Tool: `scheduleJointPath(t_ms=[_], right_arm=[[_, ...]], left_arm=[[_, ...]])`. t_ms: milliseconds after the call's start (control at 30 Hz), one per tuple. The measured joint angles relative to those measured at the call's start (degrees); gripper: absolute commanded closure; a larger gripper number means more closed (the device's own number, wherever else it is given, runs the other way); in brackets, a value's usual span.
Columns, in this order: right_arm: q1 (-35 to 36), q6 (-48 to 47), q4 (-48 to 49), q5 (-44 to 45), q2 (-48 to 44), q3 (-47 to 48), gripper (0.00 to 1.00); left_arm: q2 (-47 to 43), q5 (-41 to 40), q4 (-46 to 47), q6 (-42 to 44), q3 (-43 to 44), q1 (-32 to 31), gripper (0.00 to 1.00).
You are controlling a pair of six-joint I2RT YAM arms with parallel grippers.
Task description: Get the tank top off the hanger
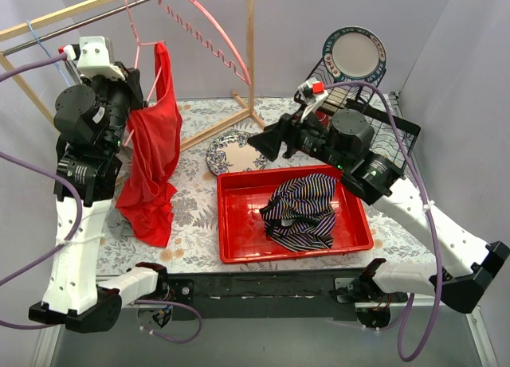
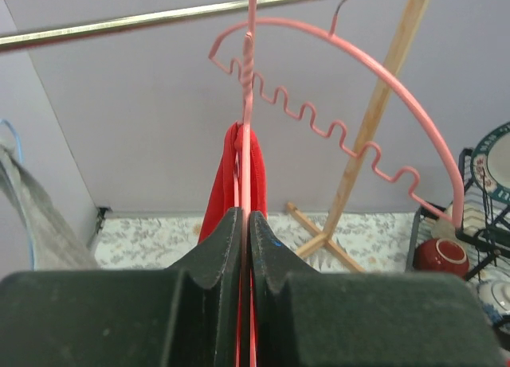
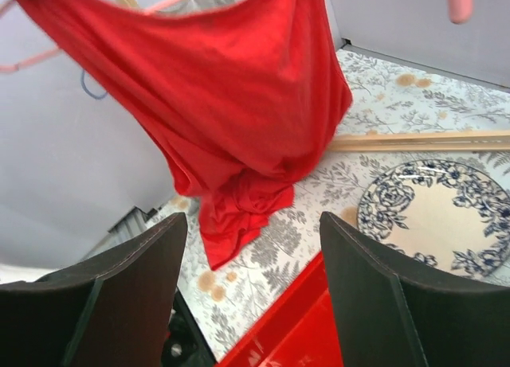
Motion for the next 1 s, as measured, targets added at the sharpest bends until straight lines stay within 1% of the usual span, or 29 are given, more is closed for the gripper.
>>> scheduleJointPath(t_ms=[100,200,367,500,667,733,800,833,867,900,933,967,1000], right_arm=[[2.8,1.3,0.4,2.7,4.0,4.3,0.25],[7.3,1.2,1.0,6.2,9.2,10.2,0.25],[12.7,1.1,3.2,12.1,18.3,19.6,0.26],[14.3,1.1,6.0,17.7,25.9,25.2,0.26],[14.4,0.8,6.8,21.7,36.0,34.6,0.26],[14.4,0.7,6.9,22.6,38.9,37.4,0.28],[14.4,0.5,7.0,23.4,40.3,38.2,0.41],[14.4,0.2,7.2,23.9,40.8,38.3,0.51],[14.4,-0.1,7.4,24.5,41.2,38.5,0.71],[14.4,-0.5,7.5,25.3,41.6,38.7,0.8],[14.4,-1.0,7.7,26.1,42.0,39.0,0.86],[14.4,-1.0,8.2,27.1,42.5,39.2,0.97],[14.4,-1.4,8.3,27.9,42.7,39.3,0.99]], left_arm=[[-3.1,0.5,-2.8,-1.5,-2.2,0.0,1.0],[-6.8,1.4,-5.7,-3.4,-3.4,0.0,1.0],[-14.1,5.2,-7.5,-7.2,-6.1,0.0,1.0],[-19.7,8.1,-8.4,-9.0,-7.9,0.0,1.0],[-23.3,11.0,-8.4,-10.4,-9.0,-0.4,1.0],[-24.2,11.5,-8.7,-10.9,-10.0,-1.2,1.0],[-24.4,11.7,-8.8,-11.0,-10.8,-2.1,1.0],[-24.3,11.8,-9.1,-11.1,-11.1,-2.5,1.0],[-24.3,11.9,-9.2,-11.3,-11.4,-2.8,1.0],[-24.3,11.9,-9.4,-11.4,-11.7,-3.1,1.0],[-24.3,12.0,-9.6,-11.4,-12.0,-3.4,1.0],[-24.3,11.9,-9.8,-11.5,-12.1,-3.6,1.0],[-24.4,11.7,-9.9,-11.4,-12.3,-3.9,1.0]])
